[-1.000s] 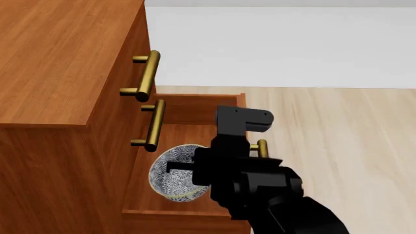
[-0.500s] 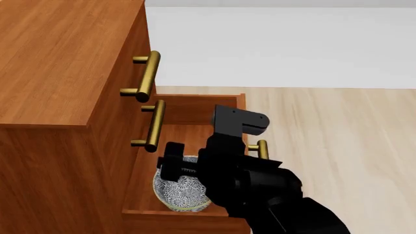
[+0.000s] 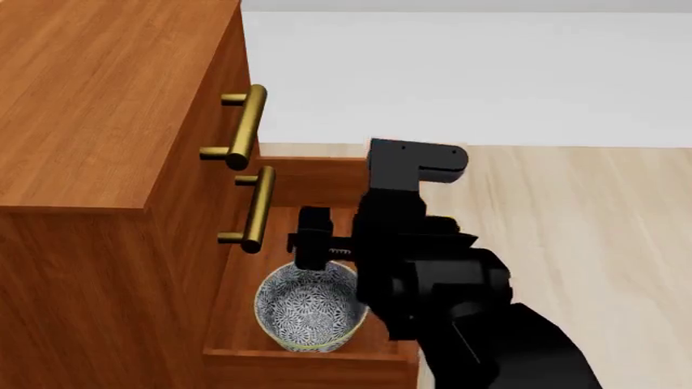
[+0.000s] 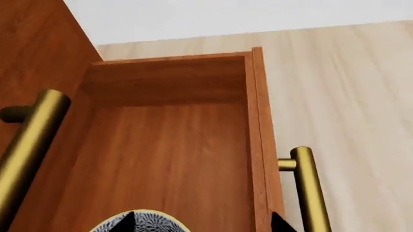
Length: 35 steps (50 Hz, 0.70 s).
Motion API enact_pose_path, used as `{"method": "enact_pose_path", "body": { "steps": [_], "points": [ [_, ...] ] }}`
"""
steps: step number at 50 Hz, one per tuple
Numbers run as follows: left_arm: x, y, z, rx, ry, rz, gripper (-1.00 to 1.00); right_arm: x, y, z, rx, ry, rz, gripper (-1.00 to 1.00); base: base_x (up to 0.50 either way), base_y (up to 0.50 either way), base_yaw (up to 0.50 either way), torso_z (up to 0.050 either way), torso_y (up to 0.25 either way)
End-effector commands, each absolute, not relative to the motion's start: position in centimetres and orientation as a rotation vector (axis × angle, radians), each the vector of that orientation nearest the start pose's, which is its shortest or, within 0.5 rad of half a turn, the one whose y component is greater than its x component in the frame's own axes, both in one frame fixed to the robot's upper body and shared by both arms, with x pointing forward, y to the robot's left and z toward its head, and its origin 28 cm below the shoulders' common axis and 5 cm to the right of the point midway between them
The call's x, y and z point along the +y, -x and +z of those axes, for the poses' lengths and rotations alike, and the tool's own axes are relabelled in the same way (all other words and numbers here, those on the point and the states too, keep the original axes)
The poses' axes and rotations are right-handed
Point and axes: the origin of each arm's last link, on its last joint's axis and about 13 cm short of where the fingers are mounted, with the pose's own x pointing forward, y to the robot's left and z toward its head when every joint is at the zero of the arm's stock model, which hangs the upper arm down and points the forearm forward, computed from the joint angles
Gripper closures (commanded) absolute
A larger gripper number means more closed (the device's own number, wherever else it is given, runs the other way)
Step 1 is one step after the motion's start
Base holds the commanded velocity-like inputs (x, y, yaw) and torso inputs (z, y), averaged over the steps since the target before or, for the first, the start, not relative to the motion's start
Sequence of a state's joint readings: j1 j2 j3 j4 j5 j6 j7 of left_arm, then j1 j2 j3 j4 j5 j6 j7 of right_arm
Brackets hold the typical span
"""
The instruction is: Put the bowl in the bottom drawer of the cabinet.
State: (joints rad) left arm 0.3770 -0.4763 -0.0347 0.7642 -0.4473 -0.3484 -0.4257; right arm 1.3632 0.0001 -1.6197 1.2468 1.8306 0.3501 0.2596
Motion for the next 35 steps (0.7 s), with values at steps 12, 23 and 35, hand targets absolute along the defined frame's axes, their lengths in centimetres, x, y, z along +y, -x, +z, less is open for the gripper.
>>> {"method": "enact_pose_path", "body": {
  "steps": [12,23,35],
  "points": [
    [25.3,-12.4,10.0,0.013,-0.04,0.118,-1.0,-5.5,-41.7,18.8,0.488,-0.077,0.032,-1.0,0.0,0.0,0.0,0.0,0.0],
    [25.3,-12.4,10.1,0.011,-0.039,0.117,-1.0,-7.4,-42.1,19.7,0.456,-0.064,-0.014,-1.0,0.0,0.0,0.0,0.0,0.0],
    [25.3,-12.5,10.1,0.01,-0.039,0.117,-1.0,-9.8,-42.3,20.0,0.434,-0.015,-0.065,-1.0,0.0,0.0,0.0,0.0,0.0]
  ]
}}
